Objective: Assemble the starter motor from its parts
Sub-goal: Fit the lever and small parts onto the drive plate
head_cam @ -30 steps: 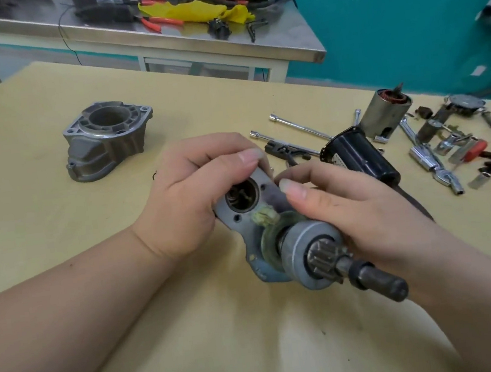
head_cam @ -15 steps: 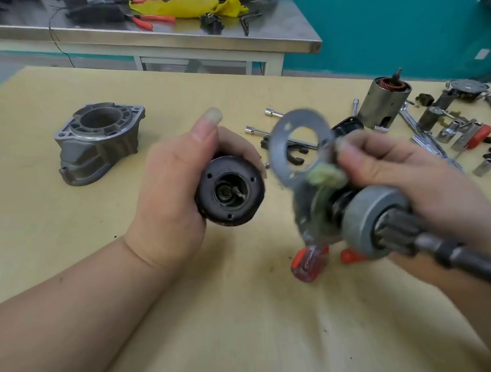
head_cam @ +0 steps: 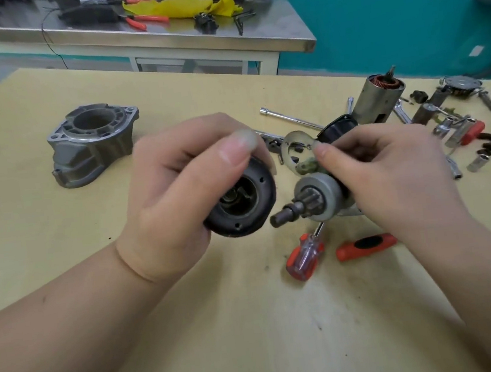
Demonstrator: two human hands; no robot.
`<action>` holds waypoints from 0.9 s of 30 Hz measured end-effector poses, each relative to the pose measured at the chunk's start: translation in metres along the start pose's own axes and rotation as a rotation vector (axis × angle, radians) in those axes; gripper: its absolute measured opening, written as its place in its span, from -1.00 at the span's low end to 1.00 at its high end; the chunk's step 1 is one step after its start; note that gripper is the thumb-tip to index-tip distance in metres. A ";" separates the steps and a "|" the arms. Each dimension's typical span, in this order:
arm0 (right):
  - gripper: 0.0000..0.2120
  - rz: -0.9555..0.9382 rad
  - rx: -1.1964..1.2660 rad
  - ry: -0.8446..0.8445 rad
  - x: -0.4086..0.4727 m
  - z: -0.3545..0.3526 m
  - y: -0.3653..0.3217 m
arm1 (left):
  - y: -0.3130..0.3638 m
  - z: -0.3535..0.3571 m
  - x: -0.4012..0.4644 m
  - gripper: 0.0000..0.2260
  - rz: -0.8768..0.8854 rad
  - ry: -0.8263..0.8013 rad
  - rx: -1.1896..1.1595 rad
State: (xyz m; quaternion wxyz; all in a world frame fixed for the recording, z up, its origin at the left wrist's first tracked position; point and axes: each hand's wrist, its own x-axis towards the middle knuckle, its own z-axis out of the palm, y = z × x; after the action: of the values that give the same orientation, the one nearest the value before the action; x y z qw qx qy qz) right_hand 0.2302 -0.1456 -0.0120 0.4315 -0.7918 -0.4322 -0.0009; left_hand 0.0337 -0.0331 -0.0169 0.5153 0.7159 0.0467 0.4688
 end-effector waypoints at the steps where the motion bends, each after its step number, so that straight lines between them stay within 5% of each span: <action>1: -0.77 0.006 -0.051 -0.004 0.002 0.003 0.000 | -0.002 0.001 0.001 -0.72 -0.021 0.014 -0.014; 13: -0.40 -0.165 -0.638 0.015 0.005 0.016 -0.013 | -0.013 0.010 0.014 -0.87 -0.476 0.284 -0.483; 16: -0.52 -0.398 -0.381 0.146 -0.008 0.015 -0.022 | -0.010 0.017 0.018 -0.77 -0.613 0.370 -0.690; 19: -0.47 -0.313 0.086 -0.084 -0.032 0.031 -0.042 | -0.005 0.020 0.023 -0.79 -0.765 0.497 -1.061; 21: -0.35 -0.279 0.113 -0.162 -0.044 0.042 -0.051 | -0.005 0.021 0.021 -0.79 -0.807 0.489 -1.192; 27: -0.36 -0.343 0.147 0.022 -0.041 0.039 -0.049 | -0.013 0.019 0.017 -0.82 -0.833 0.398 -1.224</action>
State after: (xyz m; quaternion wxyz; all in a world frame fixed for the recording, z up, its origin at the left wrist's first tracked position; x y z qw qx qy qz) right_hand 0.1566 -0.1346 -0.0183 0.4864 -0.6728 -0.5550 -0.0519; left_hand 0.0618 -0.0313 -0.0171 0.9360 0.1282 0.1365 0.2981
